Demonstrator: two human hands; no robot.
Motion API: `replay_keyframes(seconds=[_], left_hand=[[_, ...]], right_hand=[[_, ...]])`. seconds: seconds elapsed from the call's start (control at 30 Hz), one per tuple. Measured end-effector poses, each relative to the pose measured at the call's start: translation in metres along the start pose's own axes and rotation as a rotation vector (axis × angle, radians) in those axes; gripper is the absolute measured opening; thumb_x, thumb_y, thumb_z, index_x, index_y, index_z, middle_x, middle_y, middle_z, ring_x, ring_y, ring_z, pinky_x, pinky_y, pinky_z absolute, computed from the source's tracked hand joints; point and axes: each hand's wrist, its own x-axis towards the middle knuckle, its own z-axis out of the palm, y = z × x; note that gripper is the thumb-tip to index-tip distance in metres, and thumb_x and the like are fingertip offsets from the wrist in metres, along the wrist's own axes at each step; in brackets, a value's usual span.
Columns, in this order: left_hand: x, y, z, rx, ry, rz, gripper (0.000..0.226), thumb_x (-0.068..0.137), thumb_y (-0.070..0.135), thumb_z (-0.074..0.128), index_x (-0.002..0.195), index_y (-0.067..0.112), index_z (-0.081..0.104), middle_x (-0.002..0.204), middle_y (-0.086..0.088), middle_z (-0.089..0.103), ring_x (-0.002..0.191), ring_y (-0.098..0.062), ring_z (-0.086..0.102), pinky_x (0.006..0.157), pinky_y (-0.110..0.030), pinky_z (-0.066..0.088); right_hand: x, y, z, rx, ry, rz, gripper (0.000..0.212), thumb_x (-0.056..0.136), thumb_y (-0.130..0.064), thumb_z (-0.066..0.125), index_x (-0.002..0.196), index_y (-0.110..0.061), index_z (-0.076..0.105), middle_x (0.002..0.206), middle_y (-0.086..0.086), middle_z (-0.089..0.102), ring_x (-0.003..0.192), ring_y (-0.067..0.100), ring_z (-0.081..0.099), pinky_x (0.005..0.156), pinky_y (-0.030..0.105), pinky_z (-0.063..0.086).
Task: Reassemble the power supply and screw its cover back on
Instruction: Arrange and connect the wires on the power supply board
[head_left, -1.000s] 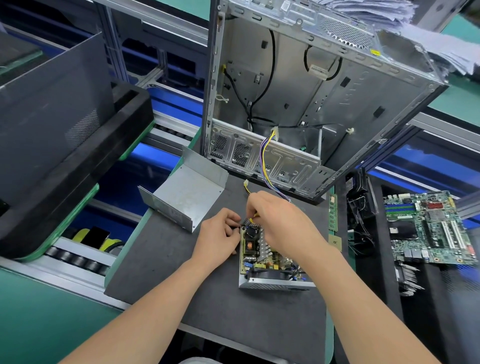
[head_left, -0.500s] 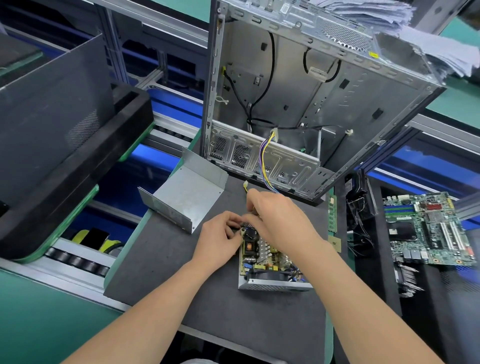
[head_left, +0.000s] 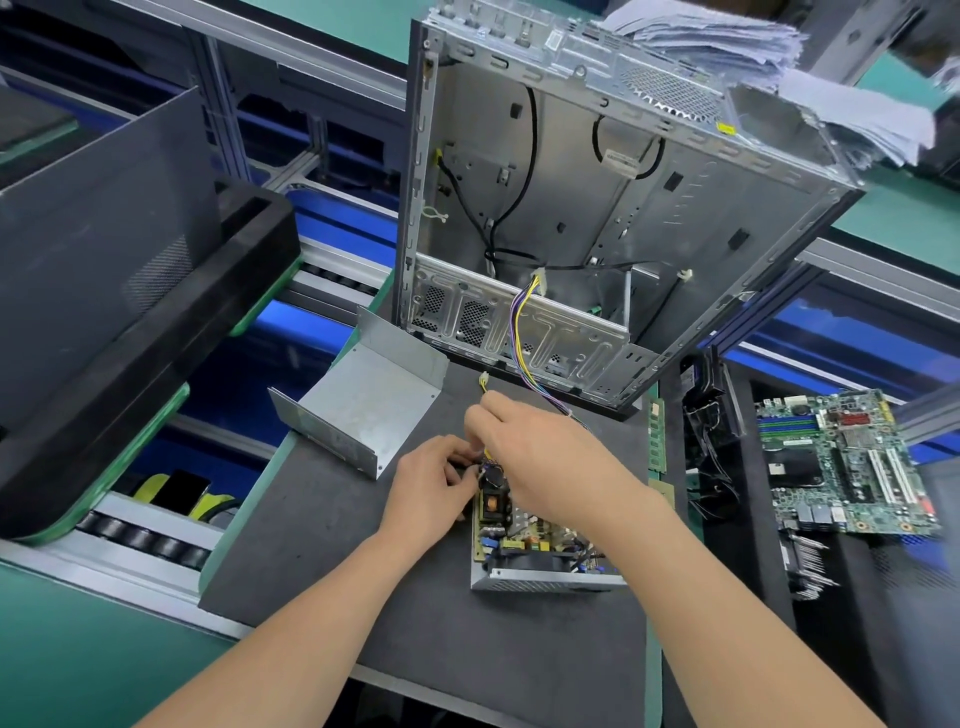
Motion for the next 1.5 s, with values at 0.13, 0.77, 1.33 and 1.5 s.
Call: replay_keyframes(seconds=[0.13, 0.77, 1.33, 1.5], left_hand=[[0.001, -0.002, 0.003, 0.026, 0.023, 0.0, 0.037, 0.081, 0.017, 0.073, 0.074, 0.047, 0.053, 0.067, 0.016, 0.059, 0.058, -0.007, 0.062, 0.062, -0.006, 0.039], [0.0, -0.005, 0.0, 0.01, -0.014, 0.012, 0.033, 0.083, 0.008, 0.069, 0.09, 0.04, 0.065, 0.07, 0.013, 0.063, 0.066, -0.007, 0.066, 0.067, -0.005, 0.042], [0.002, 0.002, 0.001, -0.062, 0.013, -0.028, 0.032, 0.091, 0.009, 0.064, 0.099, 0.039, 0.067, 0.073, 0.009, 0.067, 0.06, -0.007, 0.062, 0.067, -0.021, 0.047], [0.007, 0.047, -0.002, 0.004, 0.154, 0.1, 0.023, 0.093, 0.018, 0.062, 0.097, 0.039, 0.068, 0.076, 0.017, 0.059, 0.07, -0.009, 0.058, 0.063, -0.024, 0.041]], right_hand=[[0.002, -0.003, 0.001, -0.009, -0.012, 0.005, 0.033, 0.085, 0.0, 0.062, 0.11, -0.017, 0.049, 0.111, 0.001, 0.046, 0.087, 0.03, 0.057, 0.06, 0.037, 0.032], [0.011, -0.009, 0.013, 0.308, 0.308, 0.41, 0.02, 0.1, -0.028, 0.059, 0.099, -0.009, 0.054, 0.076, 0.013, 0.059, 0.072, 0.039, 0.059, 0.06, 0.04, 0.053], [-0.062, 0.051, 0.003, 0.753, 0.698, 0.683, 0.018, 0.097, -0.035, 0.064, 0.081, -0.031, 0.071, 0.064, -0.02, 0.069, 0.055, 0.013, 0.068, 0.069, 0.036, 0.059], [-0.091, 0.077, 0.047, 0.936, 0.768, 0.886, 0.013, 0.093, -0.033, 0.068, 0.081, -0.035, 0.075, 0.072, -0.011, 0.074, 0.061, 0.009, 0.072, 0.074, 0.042, 0.06]])
